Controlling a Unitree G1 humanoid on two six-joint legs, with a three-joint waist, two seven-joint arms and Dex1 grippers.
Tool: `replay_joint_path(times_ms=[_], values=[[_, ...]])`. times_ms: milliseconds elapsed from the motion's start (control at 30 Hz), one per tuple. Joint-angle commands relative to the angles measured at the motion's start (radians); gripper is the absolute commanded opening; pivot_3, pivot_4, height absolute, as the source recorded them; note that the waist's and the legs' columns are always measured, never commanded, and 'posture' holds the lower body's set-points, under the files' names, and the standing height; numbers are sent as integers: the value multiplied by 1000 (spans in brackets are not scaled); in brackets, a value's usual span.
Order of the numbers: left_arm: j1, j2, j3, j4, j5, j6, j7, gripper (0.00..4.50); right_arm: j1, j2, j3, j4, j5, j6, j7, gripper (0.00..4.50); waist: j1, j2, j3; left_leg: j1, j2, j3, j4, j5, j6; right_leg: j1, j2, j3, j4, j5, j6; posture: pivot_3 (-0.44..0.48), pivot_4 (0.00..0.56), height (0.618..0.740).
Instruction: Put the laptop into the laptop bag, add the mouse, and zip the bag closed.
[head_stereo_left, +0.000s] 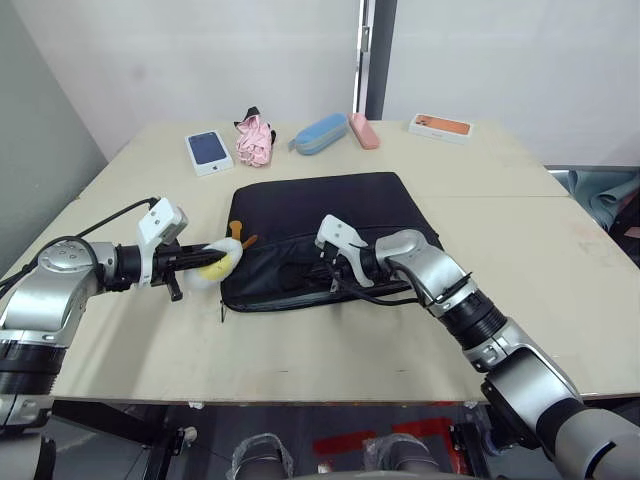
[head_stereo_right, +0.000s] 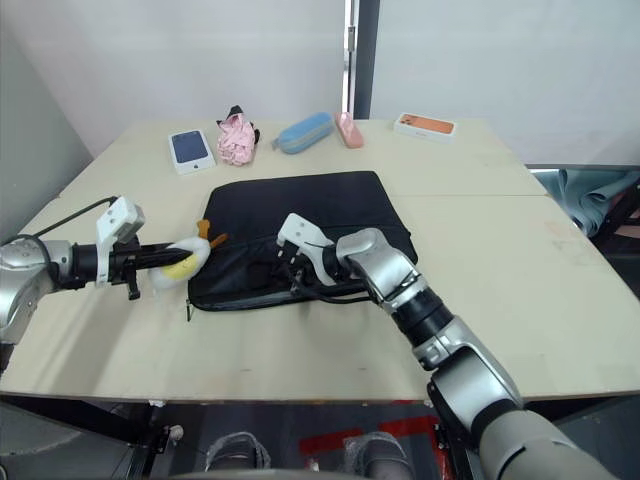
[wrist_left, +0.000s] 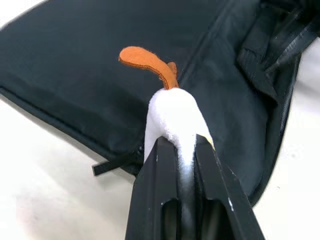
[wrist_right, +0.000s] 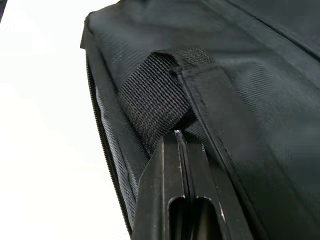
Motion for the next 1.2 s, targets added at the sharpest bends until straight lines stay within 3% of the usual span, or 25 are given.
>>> replay_joint_path(times_ms=[33, 167, 333, 567, 733, 1000, 1133, 1200], values=[[-73, 2, 15, 55, 26, -39, 31, 23, -32, 36, 2, 44, -16, -25, -16, 0, -2, 0, 0, 0, 0, 0, 0, 0, -1, 0, 0, 0, 0, 0, 0, 0, 150, 740], [-66, 0, 41, -4, -34, 14, 14, 23, -47, 51, -24, 95, -35, -38, -49, 0, -5, 0, 0, 0, 0, 0, 0, 1, -2, 0, 0, 0, 1, 0, 0, 0, 150, 740], [179, 57, 92, -294, -163, 62, -128, 23, -53, 44, -44, 119, -46, -43, -72, 0, -3, 0, 0, -1, 0, 0, -1, 1, -3, 0, 0, 0, -2, 0, 0, 0, 150, 740], [277, 77, 179, -378, -232, 81, -137, 23, -71, 54, -47, 159, -61, -62, -83, 0, 7, 0, 0, 1, 1, -1, 1, -1, 0, 1, -1, -1, 3, 1, -2, 0, 150, 740], [332, 62, 157, -479, -263, 92, -130, 23, -83, 64, -49, 184, -66, -72, -85, 0, 2, 0, 0, 1, 1, -1, 1, -1, 0, 0, 0, -1, 3, 1, -2, 0, 150, 740], [420, 31, -1, -601, -136, -14, -86, 23, -96, 73, -53, 205, -64, -75, -88, 0, 0, 0, 0, 0, 3, 0, 1, -1, 0, 0, 1, -1, 1, 1, -2, 0, 150, 740], [334, -50, -154, -579, 48, -213, -17, 23, -99, 75, -54, 210, -65, -75, -82, 0, 3, 0, 0, 1, 4, 0, 2, 0, 0, 0, 2, -1, 2, 1, -2, 0, 150, 740], [302, -99, -202, -585, 78, -263, 2, 23, -103, 77, -55, 216, -67, -77, -81, 0, 3, 0, 0, 0, 4, 0, 3, 0, 0, 1, 2, -1, 3, 1, -2, 0, 150, 740]])
